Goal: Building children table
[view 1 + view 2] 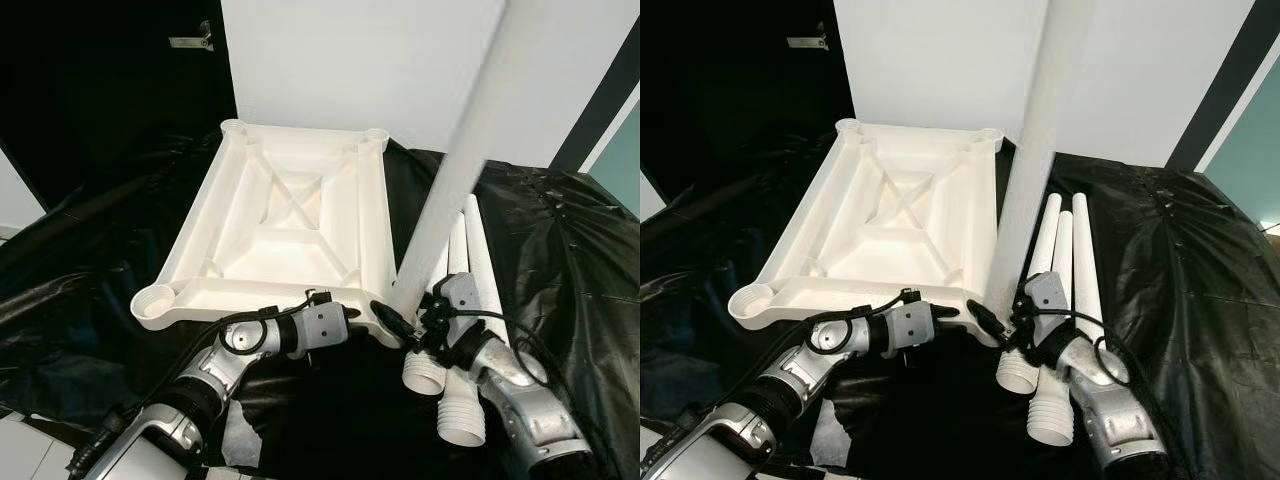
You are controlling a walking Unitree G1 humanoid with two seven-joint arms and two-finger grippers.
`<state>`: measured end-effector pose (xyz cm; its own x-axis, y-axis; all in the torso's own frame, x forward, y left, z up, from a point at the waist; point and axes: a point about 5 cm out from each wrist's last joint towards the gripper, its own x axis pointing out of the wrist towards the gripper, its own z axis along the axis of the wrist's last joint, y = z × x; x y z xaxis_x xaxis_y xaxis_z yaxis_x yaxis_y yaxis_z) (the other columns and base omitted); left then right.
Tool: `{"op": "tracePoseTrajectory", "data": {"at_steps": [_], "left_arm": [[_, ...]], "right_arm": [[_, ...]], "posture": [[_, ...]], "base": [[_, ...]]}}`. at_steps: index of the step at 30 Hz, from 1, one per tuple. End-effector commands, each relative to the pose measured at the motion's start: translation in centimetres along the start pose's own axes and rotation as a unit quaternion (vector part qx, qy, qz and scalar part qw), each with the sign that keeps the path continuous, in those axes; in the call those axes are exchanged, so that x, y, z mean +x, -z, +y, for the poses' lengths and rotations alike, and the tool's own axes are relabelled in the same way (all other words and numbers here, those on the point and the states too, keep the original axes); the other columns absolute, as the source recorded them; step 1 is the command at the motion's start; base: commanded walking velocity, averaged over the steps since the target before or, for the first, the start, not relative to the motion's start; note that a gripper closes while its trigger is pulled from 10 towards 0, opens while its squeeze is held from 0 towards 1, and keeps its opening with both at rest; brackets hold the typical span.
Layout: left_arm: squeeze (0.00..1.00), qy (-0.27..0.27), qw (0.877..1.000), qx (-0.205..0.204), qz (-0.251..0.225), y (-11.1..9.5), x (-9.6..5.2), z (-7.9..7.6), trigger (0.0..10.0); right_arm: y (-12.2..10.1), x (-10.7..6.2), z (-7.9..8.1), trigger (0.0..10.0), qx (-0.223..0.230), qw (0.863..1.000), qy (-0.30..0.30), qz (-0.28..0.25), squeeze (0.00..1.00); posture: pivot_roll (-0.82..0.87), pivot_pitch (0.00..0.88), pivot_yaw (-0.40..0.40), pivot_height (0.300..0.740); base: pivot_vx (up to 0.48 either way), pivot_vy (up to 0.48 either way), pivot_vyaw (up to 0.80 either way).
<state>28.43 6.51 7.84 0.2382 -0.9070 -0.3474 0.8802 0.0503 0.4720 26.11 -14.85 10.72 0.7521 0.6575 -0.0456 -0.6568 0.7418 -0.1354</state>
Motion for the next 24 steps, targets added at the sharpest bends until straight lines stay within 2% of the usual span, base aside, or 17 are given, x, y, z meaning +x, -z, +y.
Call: {"op": "tracePoseTrajectory", "data": {"at_steps": [1, 6, 7, 8, 9, 10, 12, 13, 18, 19, 20, 21, 22, 24], "left_arm": [[0.00, 0.112, 0.992, -0.020, 0.052, 2.1, -0.1, -3.3, 10.0], [0.00, 0.109, 0.992, -0.019, 0.052, 2.1, -0.2, -3.2, 10.0], [0.00, 0.108, 0.993, -0.020, 0.052, 2.1, -0.2, -3.2, 10.0], [0.00, 0.108, 0.993, -0.020, 0.052, 2.1, -0.2, -3.2, 10.0], [0.00, 0.107, 0.993, -0.020, 0.052, 2.1, -0.2, -3.1, 10.0], [0.00, 0.107, 0.993, -0.020, 0.052, 2.1, -0.2, -3.1, 10.0], [0.00, 0.107, 0.993, -0.022, 0.051, 2.1, -0.2, -3.2, 10.0], [0.00, 0.109, 0.993, -0.023, 0.050, 2.1, -0.1, -3.3, 10.0], [0.00, 0.113, 0.992, -0.022, 0.049, 2.0, -0.1, -3.5, 10.0], [0.00, 0.113, 0.992, -0.022, 0.050, 2.1, -0.1, -3.4, 10.0], [0.00, 0.113, 0.992, -0.022, 0.050, 2.1, -0.1, -3.4, 10.0], [0.00, 0.113, 0.992, -0.021, 0.051, 2.1, -0.2, -3.4, 10.0], [0.00, 0.112, 0.992, -0.022, 0.052, 2.2, -0.3, -3.4, 10.0], [0.00, 0.112, 0.992, -0.022, 0.052, 2.2, -0.3, -3.4, 10.0]], "right_arm": [[0.7, -1.0, -0.7, 0.0, -0.004, 0.999, -0.007, 0.035, 0.00], [1.8, -0.9, 0.7, 0.0, 0.010, 0.998, -0.014, 0.058, 0.00], [2.3, -0.5, 1.3, 0.0, 0.016, 0.998, 0.027, 0.057, 0.00], [2.3, -0.5, 1.3, 0.0, 0.016, 0.998, 0.027, 0.057, 0.00], [2.7, -0.1, 1.6, 0.0, 0.019, 0.995, 0.091, 0.048, 0.00], [2.7, -0.1, 1.6, 0.0, 0.019, 0.995, 0.091, 0.048, 0.00], [2.1, 0.0, 1.9, 0.0, 0.031, 0.979, 0.198, -0.025, 0.00], [2.1, -0.1, 1.7, 0.0, 0.023, 0.973, 0.229, -0.036, 0.00], [2.0, -0.1, 0.9, 0.0, 0.014, 0.968, 0.250, -0.038, 0.00], [2.0, -0.1, 0.5, 10.0, 0.011, 0.968, 0.249, -0.030, 0.00], [2.0, -0.1, 0.5, 10.0, 0.011, 0.968, 0.249, -0.030, 0.00], [2.0, -0.2, 0.0, 10.0, 0.019, 0.969, 0.244, -0.023, 0.15], [2.1, -0.3, -0.3, 10.0, 0.025, 0.970, 0.242, -0.017, 1.00], [2.1, -0.3, -0.3, 10.0, 0.025, 0.970, 0.242, -0.017, 1.00]], "posture": [[0.07, 0.000, -0.052, 0.740], [0.08, 0.000, -0.056, 0.740], [0.08, 0.000, -0.059, 0.740], [0.08, 0.000, -0.059, 0.740], [0.08, 0.000, -0.061, 0.740], [0.08, 0.000, -0.061, 0.740], [0.08, 0.000, -0.055, 0.740], [0.08, 0.000, -0.053, 0.740], [0.08, 0.000, -0.050, 0.740], [0.08, 0.000, -0.049, 0.740], [0.08, 0.000, -0.049, 0.740], [0.08, 0.000, -0.049, 0.740], [0.08, 0.000, -0.047, 0.740], [0.08, 0.000, -0.047, 0.740]], "base": [[0.000, 0.000, 0.00], [0.000, 0.000, 0.00], [0.000, 0.000, 0.00], [0.000, 0.000, 0.00], [0.000, 0.000, 0.00], [0.000, 0.000, 0.00], [0.000, 0.000, 0.00], [0.000, 0.000, 0.00], [0.000, 0.000, 0.00], [0.000, 0.000, 0.00], [0.000, 0.000, 0.00], [0.000, 0.000, 0.00], [0.000, 0.000, 0.00], [0.000, 0.000, 0.00]]}}
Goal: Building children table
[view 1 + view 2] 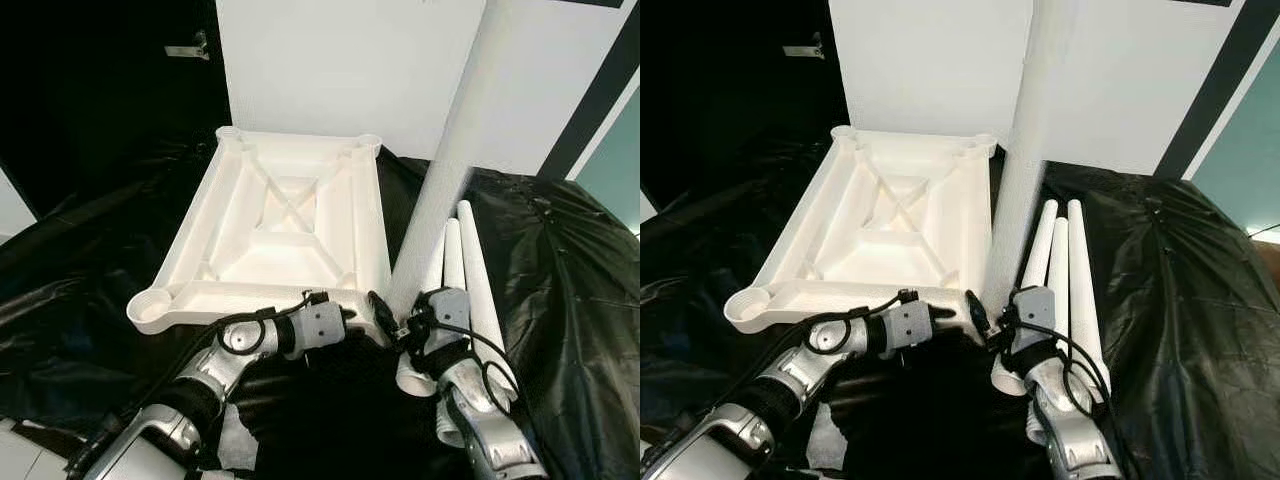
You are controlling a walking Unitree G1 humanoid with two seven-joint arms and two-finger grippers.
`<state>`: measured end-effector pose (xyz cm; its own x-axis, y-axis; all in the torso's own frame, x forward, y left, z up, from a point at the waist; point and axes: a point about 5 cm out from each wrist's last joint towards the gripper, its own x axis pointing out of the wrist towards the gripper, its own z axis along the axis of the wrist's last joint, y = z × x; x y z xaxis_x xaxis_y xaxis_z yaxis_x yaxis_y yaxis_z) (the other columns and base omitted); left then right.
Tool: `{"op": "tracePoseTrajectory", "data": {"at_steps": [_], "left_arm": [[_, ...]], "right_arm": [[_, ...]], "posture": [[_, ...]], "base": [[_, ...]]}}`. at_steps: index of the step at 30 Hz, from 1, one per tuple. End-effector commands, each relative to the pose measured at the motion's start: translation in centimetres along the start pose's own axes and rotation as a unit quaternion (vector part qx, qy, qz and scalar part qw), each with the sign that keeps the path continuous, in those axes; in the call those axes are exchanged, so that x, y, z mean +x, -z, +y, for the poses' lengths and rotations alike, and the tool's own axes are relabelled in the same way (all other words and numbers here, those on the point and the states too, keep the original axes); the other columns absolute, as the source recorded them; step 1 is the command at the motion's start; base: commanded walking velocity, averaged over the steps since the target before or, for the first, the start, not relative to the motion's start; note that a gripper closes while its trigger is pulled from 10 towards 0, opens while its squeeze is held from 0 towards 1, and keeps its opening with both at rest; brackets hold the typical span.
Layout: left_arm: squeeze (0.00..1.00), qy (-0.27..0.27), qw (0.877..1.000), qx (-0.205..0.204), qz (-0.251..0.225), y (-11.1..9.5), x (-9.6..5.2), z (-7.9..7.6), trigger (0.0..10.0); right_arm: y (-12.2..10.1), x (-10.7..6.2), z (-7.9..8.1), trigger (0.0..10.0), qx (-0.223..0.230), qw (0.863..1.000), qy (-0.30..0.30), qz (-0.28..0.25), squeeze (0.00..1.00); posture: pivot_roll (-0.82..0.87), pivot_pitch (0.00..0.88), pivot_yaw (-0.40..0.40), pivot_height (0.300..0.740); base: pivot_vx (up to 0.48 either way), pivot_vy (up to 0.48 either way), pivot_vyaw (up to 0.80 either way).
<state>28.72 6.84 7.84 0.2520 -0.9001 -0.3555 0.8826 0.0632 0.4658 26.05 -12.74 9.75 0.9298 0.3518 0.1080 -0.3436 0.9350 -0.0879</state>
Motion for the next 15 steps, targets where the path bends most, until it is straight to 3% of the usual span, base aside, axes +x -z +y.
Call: {"op": "tracePoseTrajectory", "data": {"at_steps": [1, 2, 3, 4, 12, 13, 14, 15], "left_arm": [[0.00, 0.116, 0.992, -0.015, 0.046, 2.0, -0.1, -3.7, 10.0], [0.00, 0.116, 0.992, -0.015, 0.046, 2.0, -0.1, -3.7, 10.0], [0.00, 0.117, 0.992, -0.017, 0.046, 2.1, -0.1, -3.8, 10.0], [0.00, 0.118, 0.992, -0.018, 0.047, 2.1, -0.2, -3.9, 10.0], [0.00, 0.112, 0.992, -0.014, 0.046, 2.1, -0.1, -3.9, 10.0], [0.00, 0.076, 0.997, -0.011, 0.021, 1.3, 0.2, -2.9, 10.0], [0.00, 0.076, 0.997, -0.011, 0.021, 1.3, 0.2, -2.9, 10.0], [0.82, 0.043, 0.999, -0.021, -0.013, 0.4, 0.4, -1.9, 10.0]], "right_arm": [[1.2, -0.9, -2.8, 10.0, 0.000, 0.997, 0.059, 0.041, 1.00], [1.2, -0.9, -2.8, 10.0, 0.000, 0.997, 0.059, 0.041, 1.00], [1.2, -1.0, -3.0, 10.0, -0.002, 0.997, 0.063, 0.044, 0.90], [1.1, -1.0, -3.1, 10.0, -0.003, 0.997, 0.066, 0.043, 0.00], [1.3, -1.6, -2.7, 10.0, 0.001, 0.996, 0.060, 0.060, 0.00], [1.4, -2.0, -2.6, 10.0, 0.004, 0.996, 0.052, 0.074, 0.00], [1.4, -2.0, -2.6, 10.0, 0.004, 0.996, 0.052, 0.074, 0.00], [1.3, -2.4, -2.4, 10.0, 0.006, 0.995, 0.044, 0.085, 0.00]], "posture": [[0.08, 0.000, -0.047, 0.740], [0.08, 0.000, -0.047, 0.740], [0.08, 0.000, -0.049, 0.740], [0.08, 0.000, -0.048, 0.740], [0.07, 0.000, -0.046, 0.740], [0.06, 0.000, -0.046, 0.740], [0.06, 0.000, -0.046, 0.740], [0.06, 0.000, -0.046, 0.740]], "base": [[0.000, 0.000, 0.00], [0.000, 0.000, 0.00], [0.000, 0.000, 0.00], [0.000, 0.000, 0.00], [0.000, 0.000, 0.00], [0.000, 0.000, 0.00], [0.000, 0.000, 0.00], [0.000, 0.000, 0.00]]}}
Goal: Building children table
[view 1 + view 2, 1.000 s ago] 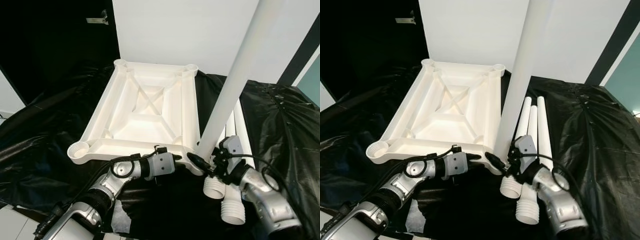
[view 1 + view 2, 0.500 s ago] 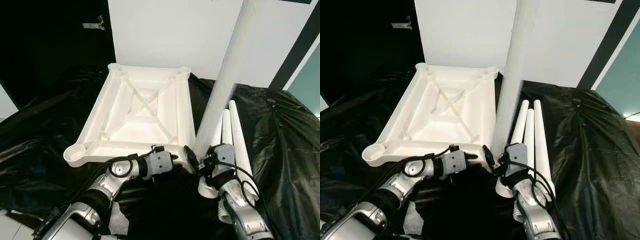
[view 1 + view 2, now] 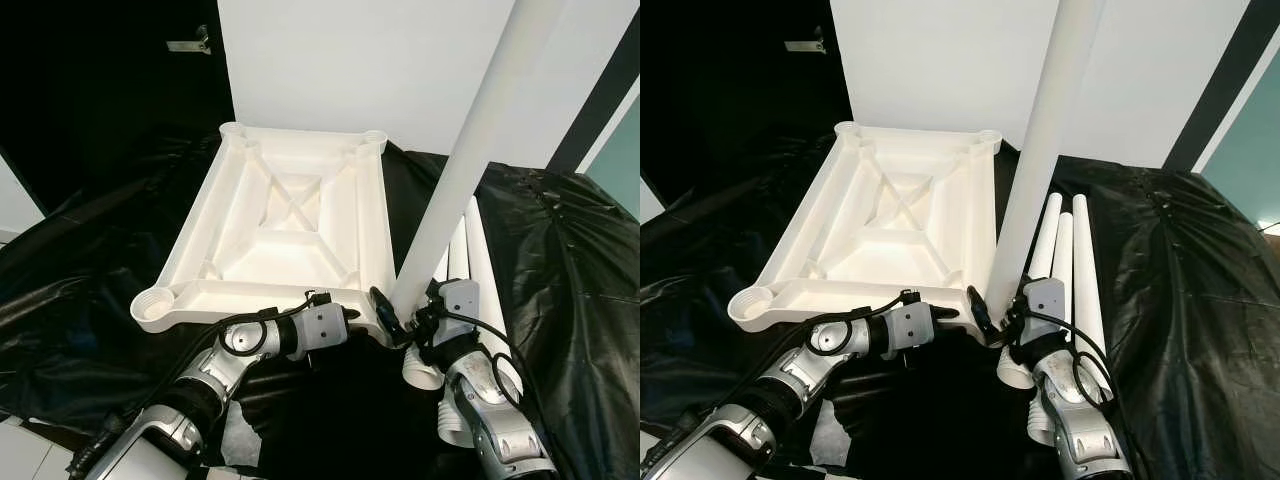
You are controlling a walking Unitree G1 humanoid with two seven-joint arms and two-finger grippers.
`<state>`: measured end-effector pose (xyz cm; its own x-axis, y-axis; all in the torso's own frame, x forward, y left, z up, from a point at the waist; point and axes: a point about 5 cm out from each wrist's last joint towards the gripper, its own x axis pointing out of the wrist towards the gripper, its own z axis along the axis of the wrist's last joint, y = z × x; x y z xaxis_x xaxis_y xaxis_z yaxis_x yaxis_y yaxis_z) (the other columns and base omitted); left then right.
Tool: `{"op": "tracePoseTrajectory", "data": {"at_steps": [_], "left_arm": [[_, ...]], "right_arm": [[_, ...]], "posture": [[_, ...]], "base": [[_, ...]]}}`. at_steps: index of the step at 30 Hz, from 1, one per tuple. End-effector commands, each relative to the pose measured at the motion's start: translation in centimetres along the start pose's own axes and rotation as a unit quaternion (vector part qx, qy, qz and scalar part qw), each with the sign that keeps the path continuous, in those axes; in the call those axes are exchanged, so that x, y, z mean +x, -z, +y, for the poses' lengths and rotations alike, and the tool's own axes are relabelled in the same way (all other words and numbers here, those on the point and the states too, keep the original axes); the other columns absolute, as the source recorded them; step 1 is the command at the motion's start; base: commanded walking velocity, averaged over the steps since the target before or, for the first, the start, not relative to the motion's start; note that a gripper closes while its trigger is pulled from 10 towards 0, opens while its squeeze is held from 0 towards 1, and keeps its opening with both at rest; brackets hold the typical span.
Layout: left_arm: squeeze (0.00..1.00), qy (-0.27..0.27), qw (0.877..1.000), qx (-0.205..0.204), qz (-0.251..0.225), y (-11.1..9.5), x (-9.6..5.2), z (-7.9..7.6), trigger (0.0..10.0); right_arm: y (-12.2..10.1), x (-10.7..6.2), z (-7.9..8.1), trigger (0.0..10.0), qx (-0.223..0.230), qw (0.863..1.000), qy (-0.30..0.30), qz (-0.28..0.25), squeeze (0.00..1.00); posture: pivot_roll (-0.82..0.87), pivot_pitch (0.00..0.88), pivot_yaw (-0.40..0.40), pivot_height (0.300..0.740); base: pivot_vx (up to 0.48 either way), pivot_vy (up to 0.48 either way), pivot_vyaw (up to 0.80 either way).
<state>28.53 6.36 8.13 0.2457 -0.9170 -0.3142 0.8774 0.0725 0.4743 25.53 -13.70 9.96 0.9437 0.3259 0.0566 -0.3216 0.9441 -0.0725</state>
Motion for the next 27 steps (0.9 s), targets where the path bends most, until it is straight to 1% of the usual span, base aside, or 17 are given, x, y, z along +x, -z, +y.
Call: {"op": "tracePoseTrajectory", "data": {"at_steps": [1, 2, 4, 6, 7, 8, 10, 11, 12, 14, 15, 16, 17, 19, 20, 22, 27], "left_arm": [[0.82, 0.049, 0.998, -0.024, 0.009, 0.9, 0.1, -1.9, 10.0], [1.00, 0.024, 0.999, -0.031, -0.013, 0.3, 0.1, -1.2, 10.0], [1.00, 0.014, 0.999, -0.042, -0.023, 0.1, 0.0, -1.0, 10.0], [1.00, 0.012, 0.999, -0.040, -0.020, 0.3, 0.0, -1.3, 10.0], [0.00, 0.015, 0.998, -0.048, -0.026, 0.3, -0.1, -1.7, 10.0], [0.00, 0.015, 0.998, -0.048, -0.026, 0.3, -0.1, -1.7, 10.0], [0.00, 0.008, 0.996, -0.075, -0.048, 0.1, -0.4, -2.1, 10.0], [0.00, -0.006, 0.994, -0.090, -0.064, -0.2, -0.6, -1.9, 10.0], [0.00, -0.006, 0.994, -0.090, -0.064, -0.2, -0.6, -1.9, 10.0], [0.00, -0.045, 0.988, -0.114, -0.097, -0.8, -1.2, -1.2, 10.0], [0.00, -0.045, 0.988, -0.114, -0.097, -0.8, -1.2, -1.2, 10.0], [0.00, -0.066, 0.984, -0.122, -0.113, -1.0, -1.5, -0.8, 10.0], [0.00, -0.066, 0.984, -0.122, -0.113, -1.0, -1.5, -0.8, 10.0], [0.00, -0.100, 0.977, -0.130, -0.134, -1.5, -1.9, 0.0, 10.0], [0.00, -0.100, 0.977, -0.130, -0.134, -1.5, -1.9, 0.0, 10.0], [0.00, -0.131, 0.972, -0.132, -0.146, -1.7, -2.3, 0.7, 10.0], [0.00, -0.144, 0.970, -0.132, -0.145, -1.7, -2.5, 0.9, 10.0]], "right_arm": [[1.6, -1.5, -1.7, 10.0, -0.001, 0.998, 0.032, 0.058, 0.00], [1.7, -2.0, -1.5, 10.0, 0.000, 0.997, 0.024, 0.071, 0.00], [1.7, -2.7, -1.2, 10.0, 0.003, 0.996, 0.013, 0.089, 0.00], [1.7, -3.0, -1.1, 10.0, 0.002, 0.995, 0.007, 0.097, 0.00], [1.7, -3.3, -1.1, 10.0, 0.001, 0.995, 0.005, 0.103, 0.00], [1.7, -3.3, -1.1, 10.0, 0.001, 0.995, 0.005, 0.103, 0.00], [1.5, -3.9, -1.3, 10.0, -0.005, 0.994, 0.006, 0.111, 0.00], [1.4, -4.2, -1.6, 10.0, -0.011, 0.993, 0.009, 0.114, 0.00], [1.4, -4.2, -1.6, 10.0, -0.011, 0.993, 0.009, 0.114, 0.00], [1.0, -4.7, -1.9, 10.0, -0.029, 0.992, 0.009, 0.119, 0.00], [1.0, -4.7, -1.9, 10.0, -0.029, 0.992, 0.009, 0.119, 0.00], [0.8, -4.9, -1.9, 10.0, -0.036, 0.992, 0.005, 0.120, 0.00], [0.8, -4.9, -1.9, 10.0, -0.036, 0.992, 0.005, 0.120, 0.00], [0.1, -5.1, -1.7, 10.0, -0.042, 0.991, 0.002, 0.123, 0.00], [0.1, -5.1, -1.7, 10.0, -0.042, 0.991, 0.002, 0.123, 0.00], [-0.5, -5.5, -1.8, 10.0, -0.050, 0.990, 0.006, 0.131, 0.00], [-0.8, -5.7, -2.0, 10.0, -0.063, 0.988, 0.013, 0.139, 0.00]], "posture": [[0.06, 0.000, -0.046, 0.740], [0.05, 0.000, -0.045, 0.740], [0.05, 0.000, -0.047, 0.740], [0.04, 0.000, -0.046, 0.740], [0.04, 0.000, -0.046, 0.740], [0.04, 0.000, -0.046, 0.740], [0.04, 0.000, -0.047, 0.740], [0.03, 0.000, -0.048, 0.740], [0.03, 0.000, -0.048, 0.740], [0.02, 0.000, -0.048, 0.740], [0.02, 0.000, -0.048, 0.740], [0.02, 0.000, -0.048, 0.740], [0.02, 0.000, -0.048, 0.740], [0.02, 0.000, -0.045, 0.740], [0.02, 0.000, -0.045, 0.740], [0.01, 0.000, -0.043, 0.740], [0.01, 0.000, -0.042, 0.740]], "base": [[0.000, 0.000, 0.00], [0.000, 0.000, 0.00], [0.000, 0.000, 0.00], [0.000, 0.000, 0.00], [0.000, 0.000, 0.00], [0.000, 0.000, 0.00], [0.000, 0.000, 0.00], [0.000, 0.000, 0.00], [0.000, 0.000, 0.00], [0.000, 0.000, 0.00], [0.000, 0.000, 0.00], [0.000, 0.000, 0.00], [0.000, 0.000, 0.00], [0.000, 0.000, 0.00], [0.000, 0.000, 0.00], [0.000, 0.000, 0.00], [0.000, 0.000, 0.00]]}}
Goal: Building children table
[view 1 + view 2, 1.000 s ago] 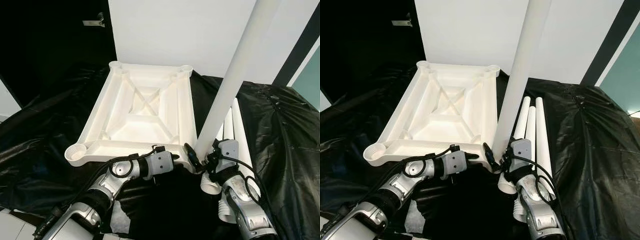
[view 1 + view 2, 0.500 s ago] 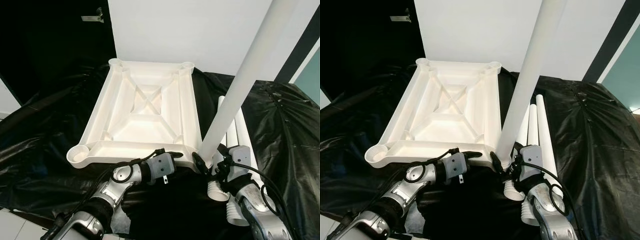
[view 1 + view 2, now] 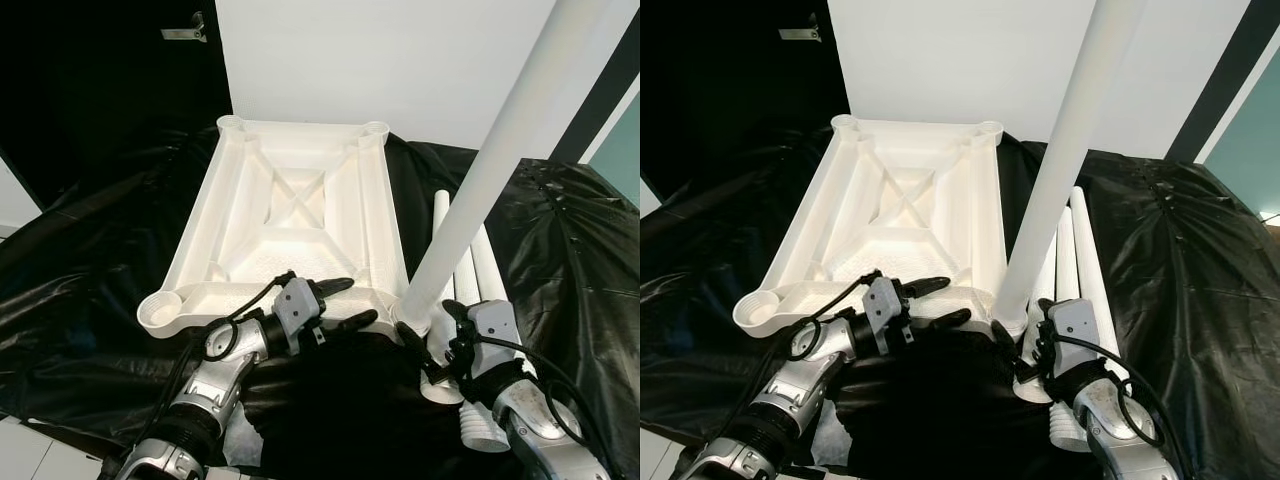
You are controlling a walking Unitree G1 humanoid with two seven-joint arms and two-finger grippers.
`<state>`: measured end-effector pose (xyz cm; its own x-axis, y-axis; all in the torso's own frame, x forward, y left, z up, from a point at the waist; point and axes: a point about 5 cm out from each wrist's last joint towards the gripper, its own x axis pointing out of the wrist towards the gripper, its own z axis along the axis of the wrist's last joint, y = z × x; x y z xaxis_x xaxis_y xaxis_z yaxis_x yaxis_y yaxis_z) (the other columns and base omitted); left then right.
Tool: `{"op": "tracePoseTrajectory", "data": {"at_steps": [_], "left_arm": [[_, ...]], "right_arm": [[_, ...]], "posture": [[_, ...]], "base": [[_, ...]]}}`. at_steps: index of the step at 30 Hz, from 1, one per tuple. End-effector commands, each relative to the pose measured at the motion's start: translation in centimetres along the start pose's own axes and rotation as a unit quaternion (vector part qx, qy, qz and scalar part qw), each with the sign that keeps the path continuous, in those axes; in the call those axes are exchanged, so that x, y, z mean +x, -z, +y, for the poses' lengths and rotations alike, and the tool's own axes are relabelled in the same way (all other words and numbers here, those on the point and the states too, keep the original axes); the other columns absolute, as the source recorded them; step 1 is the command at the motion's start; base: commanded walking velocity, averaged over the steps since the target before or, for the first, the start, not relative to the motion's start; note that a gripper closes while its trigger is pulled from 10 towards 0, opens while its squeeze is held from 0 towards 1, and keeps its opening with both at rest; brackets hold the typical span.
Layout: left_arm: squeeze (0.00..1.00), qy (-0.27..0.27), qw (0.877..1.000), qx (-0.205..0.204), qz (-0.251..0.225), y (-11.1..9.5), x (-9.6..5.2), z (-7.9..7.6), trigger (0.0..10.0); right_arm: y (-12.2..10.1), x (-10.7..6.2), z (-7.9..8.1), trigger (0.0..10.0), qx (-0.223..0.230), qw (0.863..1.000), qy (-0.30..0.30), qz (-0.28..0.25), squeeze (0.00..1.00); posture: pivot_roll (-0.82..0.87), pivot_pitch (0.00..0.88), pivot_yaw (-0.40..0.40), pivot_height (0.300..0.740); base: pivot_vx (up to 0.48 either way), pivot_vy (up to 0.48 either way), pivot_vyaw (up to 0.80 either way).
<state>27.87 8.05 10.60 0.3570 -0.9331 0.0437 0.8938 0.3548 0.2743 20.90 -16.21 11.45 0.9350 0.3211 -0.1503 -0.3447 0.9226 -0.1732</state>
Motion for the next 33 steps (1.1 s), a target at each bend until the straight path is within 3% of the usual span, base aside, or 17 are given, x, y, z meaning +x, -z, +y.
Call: {"op": "tracePoseTrajectory", "data": {"at_steps": [1, 3, 4, 5, 6, 8, 9, 12, 13, 16, 20, 22, 33], "left_arm": [[0.00, -0.032, 0.999, -0.001, 0.002, -0.1, -0.1, 0.3, 10.0], [0.00, -0.035, 0.999, -0.001, 0.013, 0.1, -0.3, 0.4, 10.0], [0.00, -0.038, 0.999, 0.008, 0.035, 0.6, -0.6, 0.5, 10.0], [0.00, -0.038, 0.999, 0.008, 0.035, 0.6, -0.6, 0.5, 10.0], [0.00, -0.040, 0.997, 0.016, 0.058, 1.2, -0.9, 0.6, 10.0], [0.00, -0.040, 0.997, 0.016, 0.058, 1.2, -0.9, 0.6, 10.0], [0.00, -0.046, 0.994, 0.030, 0.096, 2.2, -1.2, 0.7, 10.0], [0.00, -0.049, 0.989, 0.042, 0.130, 3.0, -1.4, 0.9, 10.0], [0.00, -0.048, 0.985, 0.045, 0.160, 3.5, -1.5, 1.2, 10.0], [0.00, -0.046, 0.985, 0.042, 0.162, 3.6, -1.5, 1.2, 10.0], [0.00, 0.003, 0.981, 0.025, 0.193, 4.3, -2.0, 0.3, 10.0], [0.00, 0.057, 0.973, 0.009, 0.224, 5.1, -2.8, -0.9, 10.0], [0.00, 0.075, 0.974, 0.000, 0.214, 5.1, -2.3, -1.3, 10.0]], "right_arm": [[1.0, -0.7, -1.0, 10.0, -0.019, 0.999, 0.030, 0.041, 0.00], [0.9, -0.9, -1.1, 10.0, -0.034, 0.998, 0.035, 0.045, 0.00], [0.8, -1.0, -1.2, 7.1, -0.046, 0.997, 0.037, 0.047, 0.00], [0.8, -1.0, -1.2, 7.1, -0.046, 0.997, 0.037, 0.047, 0.00], [0.7, -1.1, -1.2, 4.6, -0.052, 0.997, 0.036, 0.047, 0.00], [0.7, -1.1, -1.2, 4.6, -0.052, 0.997, 0.036, 0.047, 0.00], [0.5, -1.0, -1.0, 0.0, -0.058, 0.997, 0.026, 0.043, 0.00], [0.4, -0.6, -0.8, 0.0, -0.064, 0.997, 0.013, 0.040, 0.00], [-0.2, 0.3, -0.5, 0.0, -0.075, 0.997, -0.011, 0.032, 0.00], [-0.4, 0.6, -0.5, 0.0, -0.079, 0.996, -0.016, 0.030, 0.00], [-1.1, 1.5, -0.7, 0.0, -0.094, 0.995, -0.025, 0.022, 0.00], [-1.7, 2.7, -1.0, 0.0, -0.115, 0.992, -0.039, 0.016, 0.00], [-2.2, 6.7, -1.7, 0.0, -0.145, 0.988, -0.055, 0.012, 0.00]], "posture": [[0.00, 0.000, -0.040, 0.740], [0.00, 0.000, -0.039, 0.740], [0.00, 0.000, -0.037, 0.740], [0.00, 0.000, -0.037, 0.740], [0.00, 0.000, -0.037, 0.740], [0.00, 0.000, -0.037, 0.740], [0.00, 0.000, -0.035, 0.740], [0.00, 0.000, -0.032, 0.740], [0.01, 0.000, -0.036, 0.740], [0.01, 0.000, -0.036, 0.740], [0.01, 0.000, -0.038, 0.740], [0.01, 0.000, -0.038, 0.740], [0.04, 0.000, -0.056, 0.740]], "base": [[0.000, 0.000, 0.00], [0.000, 0.000, 0.00], [0.000, 0.000, 0.00], [0.000, 0.000, 0.00], [0.000, 0.000, 0.00], [0.000, 0.000, 0.00], [0.000, 0.000, 0.00], [0.000, 0.000, 0.00], [0.000, 0.000, 0.00], [0.000, 0.000, 0.00], [0.000, 0.000, 0.00], [0.000, 0.000, 0.00], [0.000, 0.000, 0.00]]}}
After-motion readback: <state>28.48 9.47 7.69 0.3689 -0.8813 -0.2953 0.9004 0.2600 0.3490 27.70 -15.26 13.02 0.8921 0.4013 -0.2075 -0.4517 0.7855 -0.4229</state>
